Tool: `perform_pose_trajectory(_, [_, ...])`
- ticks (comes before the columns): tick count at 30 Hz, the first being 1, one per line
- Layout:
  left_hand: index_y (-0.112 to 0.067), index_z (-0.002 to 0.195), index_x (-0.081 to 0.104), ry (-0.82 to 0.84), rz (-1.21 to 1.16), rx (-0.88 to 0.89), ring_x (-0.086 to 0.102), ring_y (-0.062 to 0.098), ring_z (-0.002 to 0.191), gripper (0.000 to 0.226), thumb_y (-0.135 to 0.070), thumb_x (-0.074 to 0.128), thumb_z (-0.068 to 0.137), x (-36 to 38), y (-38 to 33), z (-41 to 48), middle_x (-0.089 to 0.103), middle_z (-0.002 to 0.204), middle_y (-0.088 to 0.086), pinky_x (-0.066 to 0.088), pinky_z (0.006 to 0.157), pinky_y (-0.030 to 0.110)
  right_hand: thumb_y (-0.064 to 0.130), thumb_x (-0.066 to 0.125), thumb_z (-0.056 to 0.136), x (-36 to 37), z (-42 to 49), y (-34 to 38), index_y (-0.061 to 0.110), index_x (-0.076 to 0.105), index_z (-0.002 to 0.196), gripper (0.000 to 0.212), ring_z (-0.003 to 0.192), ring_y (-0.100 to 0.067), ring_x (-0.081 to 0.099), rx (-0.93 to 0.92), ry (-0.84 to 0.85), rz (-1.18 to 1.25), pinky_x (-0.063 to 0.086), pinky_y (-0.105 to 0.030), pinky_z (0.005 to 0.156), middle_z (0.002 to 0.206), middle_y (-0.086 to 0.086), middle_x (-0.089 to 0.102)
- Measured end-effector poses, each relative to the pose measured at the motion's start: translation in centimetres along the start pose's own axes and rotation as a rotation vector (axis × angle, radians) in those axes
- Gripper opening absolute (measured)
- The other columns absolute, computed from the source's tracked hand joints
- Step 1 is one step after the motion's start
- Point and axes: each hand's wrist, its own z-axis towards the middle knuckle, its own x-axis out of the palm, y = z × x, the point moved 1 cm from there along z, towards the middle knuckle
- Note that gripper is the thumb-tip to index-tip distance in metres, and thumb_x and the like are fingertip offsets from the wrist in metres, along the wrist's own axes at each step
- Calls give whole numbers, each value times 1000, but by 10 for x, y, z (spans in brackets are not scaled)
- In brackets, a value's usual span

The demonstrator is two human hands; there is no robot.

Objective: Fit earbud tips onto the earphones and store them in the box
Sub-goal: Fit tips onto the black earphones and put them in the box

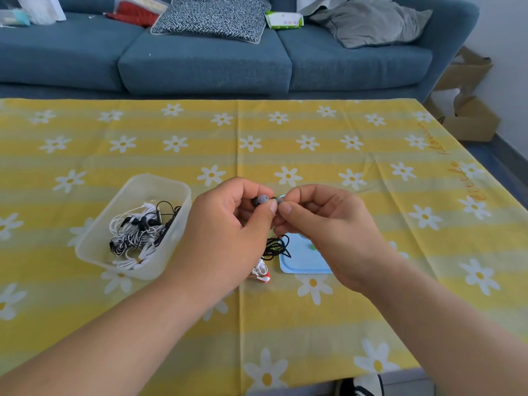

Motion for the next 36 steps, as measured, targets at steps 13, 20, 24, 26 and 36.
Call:
perform_pose_trajectory(13, [-19,92,73,21,-78,-42,76,19,74,14,-6,74,91,-3,-3,0,77,81,3,57,67,17,0,75,87,4,-2,-1,3,74,87,4,79,-29,75,28,-49,64,61,-32,79,90,-23,77])
perform_pose_trajectory(20, [-26,89,72,51,-19,6,75,26,78,18,-8,73,91,-4,1,1,76,83,5,63,76,37,1,73,89,3,-1,-3,-3,72,93,6,83,-35,74,42,-42,96,61,-37,84,92,-27,75])
perform_pose_trajectory(24, [-26,89,72,53,-26,12,74,27,78,19,-7,73,91,-4,1,1,76,82,5,62,75,39,2,74,88,0,-1,-2,-1,75,93,6,82,-35,74,23,-54,48,62,-40,85,91,-24,76])
perform_pose_trajectory(26, [-26,88,72,50,-42,0,75,26,77,20,-6,73,91,-4,1,1,75,80,5,62,76,42,2,74,88,-1,-1,0,2,77,93,6,77,-28,74,-5,-64,-12,61,-35,81,88,-19,78])
perform_pose_trajectory(36, [-22,97,73,59,-75,-30,76,26,78,16,-7,73,92,-3,1,3,76,82,6,63,75,34,5,74,90,1,0,0,7,78,97,9,75,-24,69,13,-72,-17,57,-30,71,85,-15,77])
